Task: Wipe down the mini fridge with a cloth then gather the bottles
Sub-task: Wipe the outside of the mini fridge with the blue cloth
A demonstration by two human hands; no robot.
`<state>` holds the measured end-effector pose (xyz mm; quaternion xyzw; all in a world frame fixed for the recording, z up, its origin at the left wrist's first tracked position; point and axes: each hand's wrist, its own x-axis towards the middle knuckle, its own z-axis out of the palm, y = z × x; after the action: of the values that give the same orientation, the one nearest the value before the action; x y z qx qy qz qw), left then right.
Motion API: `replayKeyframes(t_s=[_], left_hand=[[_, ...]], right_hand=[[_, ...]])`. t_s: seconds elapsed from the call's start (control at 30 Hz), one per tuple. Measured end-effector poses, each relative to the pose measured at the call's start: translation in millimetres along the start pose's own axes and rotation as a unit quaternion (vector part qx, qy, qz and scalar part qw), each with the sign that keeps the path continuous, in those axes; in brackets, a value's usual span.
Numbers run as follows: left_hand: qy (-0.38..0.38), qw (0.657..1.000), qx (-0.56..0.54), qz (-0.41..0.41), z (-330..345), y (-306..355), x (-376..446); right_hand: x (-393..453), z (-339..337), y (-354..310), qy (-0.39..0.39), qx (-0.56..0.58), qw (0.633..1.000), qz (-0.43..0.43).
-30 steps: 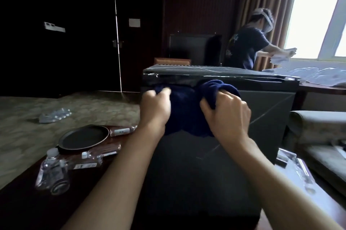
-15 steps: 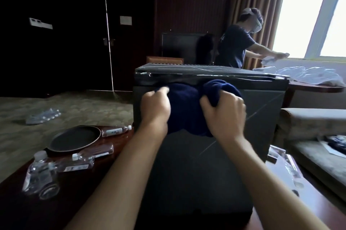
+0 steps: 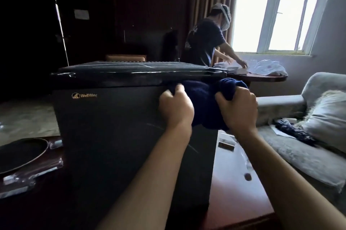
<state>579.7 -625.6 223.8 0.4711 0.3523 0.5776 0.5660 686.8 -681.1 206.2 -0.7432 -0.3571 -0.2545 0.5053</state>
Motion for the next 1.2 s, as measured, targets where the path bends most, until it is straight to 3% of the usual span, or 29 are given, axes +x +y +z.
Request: replayKeyframes(t_s=[0.2, 0.4, 0.5, 0.77, 0.9, 1.03, 1.2], left_hand=[[-0.038, 0.999, 0.001, -0.020, 26, -13, -5], [0.046, 0.998, -0.041, -0.018, -18, -11, 8], [0.022, 0.999, -0.031, -0.026, -32, -8, 10], [-0.026, 0.989, 0.110, 0.098, -38, -45, -7], [-0.044, 0.986, 0.156, 0.048, -56, -92, -20], [-0.050, 0.971, 0.226, -0.053, -77, -147, -43], [-0.036, 0.964, 0.230, -0.128, -90, -165, -52]], right_hand=[[10, -3, 22, 0.006, 0.027, 0.999, 0.039], [-9, 11, -20, -0.018, 0.060, 0.998, -0.030], [-14, 14, -22, -0.013, 0.079, 0.996, -0.028], [-37, 35, 13, -0.007, 0.068, 0.997, 0.046], [-81, 45, 40, -0.054, 0.058, 0.989, 0.121], [-126, 54, 60, -0.130, 0.023, 0.967, 0.217], [-147, 60, 69, -0.166, 0.021, 0.942, 0.291]])
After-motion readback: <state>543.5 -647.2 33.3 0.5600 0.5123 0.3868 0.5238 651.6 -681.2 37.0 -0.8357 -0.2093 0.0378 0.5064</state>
